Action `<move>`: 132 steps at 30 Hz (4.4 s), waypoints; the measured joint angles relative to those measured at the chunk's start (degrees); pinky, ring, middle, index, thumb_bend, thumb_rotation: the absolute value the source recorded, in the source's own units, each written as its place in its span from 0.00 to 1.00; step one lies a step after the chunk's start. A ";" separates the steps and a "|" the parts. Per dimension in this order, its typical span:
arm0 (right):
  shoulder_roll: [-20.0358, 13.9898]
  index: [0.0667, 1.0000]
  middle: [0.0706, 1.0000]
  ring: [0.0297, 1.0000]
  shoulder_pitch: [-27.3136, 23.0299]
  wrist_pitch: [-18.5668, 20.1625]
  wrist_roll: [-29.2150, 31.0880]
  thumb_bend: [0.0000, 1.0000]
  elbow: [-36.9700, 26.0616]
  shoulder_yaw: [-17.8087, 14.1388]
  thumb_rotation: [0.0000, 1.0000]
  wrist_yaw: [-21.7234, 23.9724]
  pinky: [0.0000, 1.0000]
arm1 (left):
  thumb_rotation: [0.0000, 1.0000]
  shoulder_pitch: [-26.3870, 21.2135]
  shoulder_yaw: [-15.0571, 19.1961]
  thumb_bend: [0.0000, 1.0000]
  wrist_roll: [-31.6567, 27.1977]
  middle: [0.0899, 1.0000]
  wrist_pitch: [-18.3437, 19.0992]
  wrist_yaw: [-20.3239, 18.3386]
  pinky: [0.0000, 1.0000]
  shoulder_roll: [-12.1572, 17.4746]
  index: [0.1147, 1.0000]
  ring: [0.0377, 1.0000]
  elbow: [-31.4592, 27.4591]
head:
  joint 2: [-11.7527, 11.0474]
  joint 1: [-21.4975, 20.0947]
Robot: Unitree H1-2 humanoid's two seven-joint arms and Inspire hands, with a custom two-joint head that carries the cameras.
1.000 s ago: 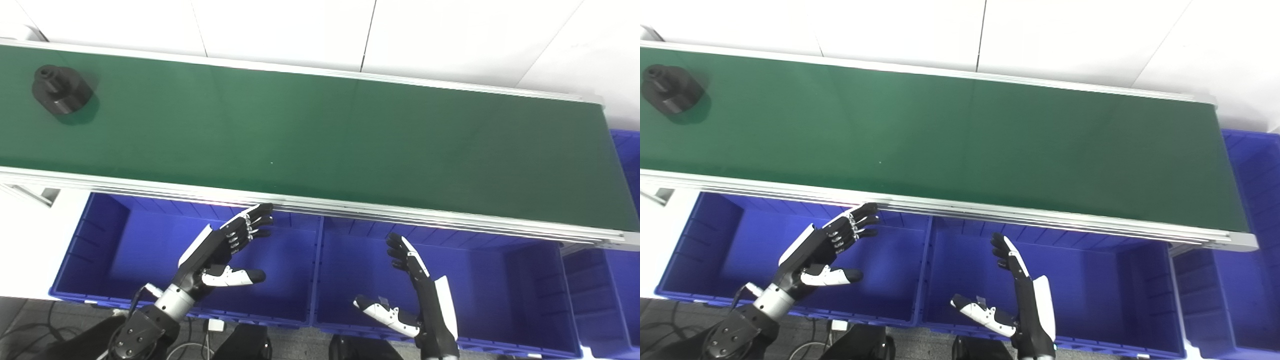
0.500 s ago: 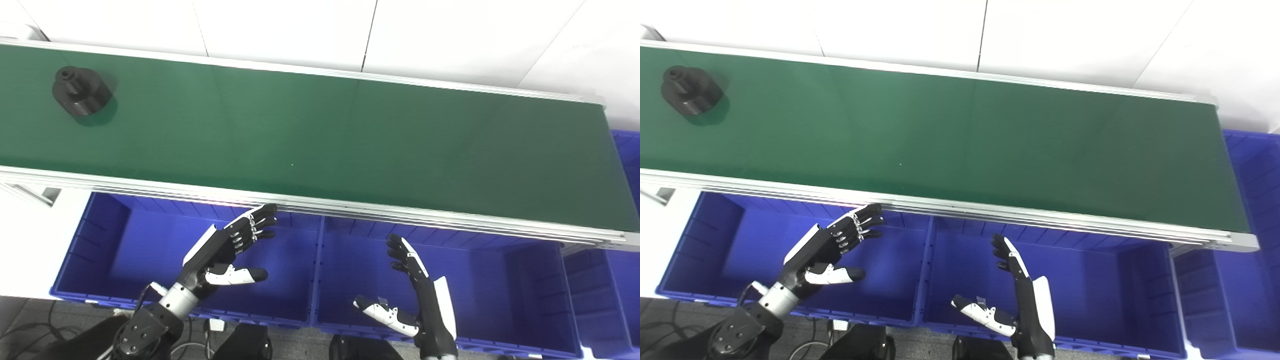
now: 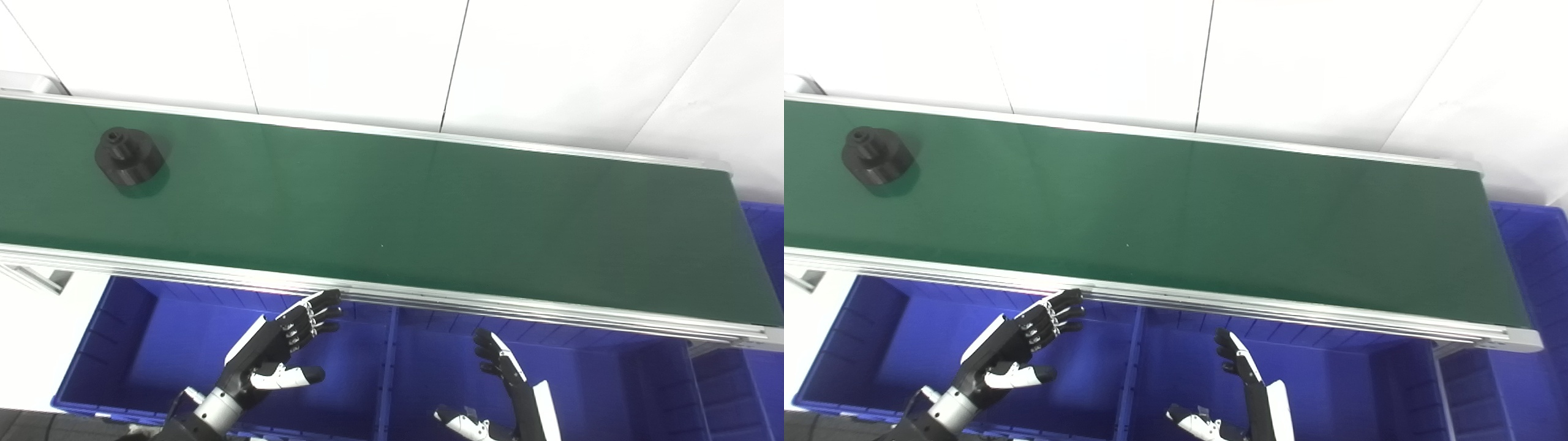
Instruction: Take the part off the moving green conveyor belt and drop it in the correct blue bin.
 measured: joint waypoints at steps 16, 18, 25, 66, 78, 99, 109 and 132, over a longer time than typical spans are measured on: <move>-2.63 0.89 0.87 0.83 -0.24 -0.11 2.39 0.86 0.96 1.08 0.41 -1.43 0.74 | 0.33 1.12 -1.94 0.79 5.27 0.81 -0.16 3.60 0.77 -1.05 0.78 0.81 -3.00 | -5.44 17.39; -3.16 0.90 0.88 0.85 -0.53 -0.12 2.76 0.87 1.20 1.03 0.40 -2.11 0.76 | 0.35 1.30 -3.06 0.80 6.37 0.80 -0.23 5.95 0.75 -0.91 0.78 0.80 -3.17 | -5.89 18.46; -3.36 0.93 0.90 0.87 -0.94 -0.16 4.19 0.87 1.26 0.97 0.42 -1.98 0.82 | 0.31 1.56 -5.93 0.82 7.02 0.77 -0.23 11.62 0.68 0.52 0.74 0.75 -3.28 | -6.85 20.21; -6.16 0.97 0.93 0.91 -8.21 3.50 1.71 0.82 -20.00 1.03 0.48 3.90 0.84 | 0.33 4.52 -9.88 0.78 8.70 0.77 -0.25 18.11 0.70 1.38 0.73 0.75 -6.68 | -6.42 25.58; -4.18 0.94 0.90 0.86 -22.87 15.62 -2.88 0.77 -20.31 0.54 0.54 13.50 0.77 | 0.29 3.28 -17.27 0.82 9.55 0.77 -0.25 26.74 0.68 5.55 0.72 0.74 -6.00 | -6.50 23.47; -0.96 0.92 0.85 0.81 -42.98 33.11 -11.75 0.85 -16.55 4.60 0.45 24.77 0.73 | 0.44 4.76 -12.90 0.85 4.35 0.81 -0.25 18.72 0.71 5.65 0.77 0.78 -6.98 | -2.99 9.07; 1.22 0.91 0.84 0.80 -50.51 34.37 -14.64 0.88 -5.78 6.28 0.44 24.62 0.72 | 0.41 6.52 -11.45 0.87 6.22 0.81 -0.27 15.45 0.71 5.77 0.76 0.78 -12.00 | -1.14 6.68; 3.58 0.93 0.90 0.87 -63.71 37.20 -18.85 0.92 16.40 13.26 0.44 24.96 0.79 | 0.40 8.40 -16.03 0.89 7.31 0.82 -0.27 20.31 0.69 8.33 0.77 0.78 -14.18 | 0.88 6.24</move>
